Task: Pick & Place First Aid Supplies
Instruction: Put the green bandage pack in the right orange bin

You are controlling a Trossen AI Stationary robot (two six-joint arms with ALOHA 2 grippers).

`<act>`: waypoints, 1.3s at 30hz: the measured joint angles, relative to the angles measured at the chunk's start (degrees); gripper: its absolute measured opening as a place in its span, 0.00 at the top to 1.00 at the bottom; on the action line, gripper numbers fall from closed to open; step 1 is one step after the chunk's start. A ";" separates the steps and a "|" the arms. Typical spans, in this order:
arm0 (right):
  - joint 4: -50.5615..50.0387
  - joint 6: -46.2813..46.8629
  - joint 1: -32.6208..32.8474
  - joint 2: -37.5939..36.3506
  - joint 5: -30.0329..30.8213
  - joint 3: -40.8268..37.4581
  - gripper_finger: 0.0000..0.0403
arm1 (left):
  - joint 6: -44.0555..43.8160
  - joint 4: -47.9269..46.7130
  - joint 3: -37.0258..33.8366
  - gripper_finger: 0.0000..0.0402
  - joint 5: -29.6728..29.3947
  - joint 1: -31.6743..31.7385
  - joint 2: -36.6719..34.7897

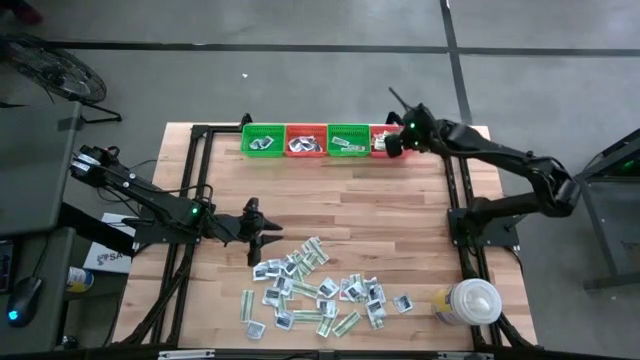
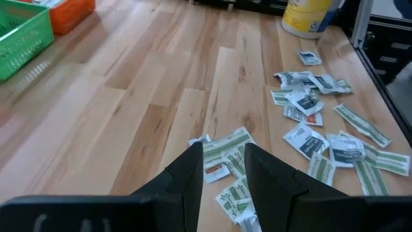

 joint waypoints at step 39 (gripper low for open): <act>30.17 12.75 -11.38 0.04 -14.33 -18.56 1.00 | -3.18 0.13 0.00 0.72 -1.25 0.00 -0.02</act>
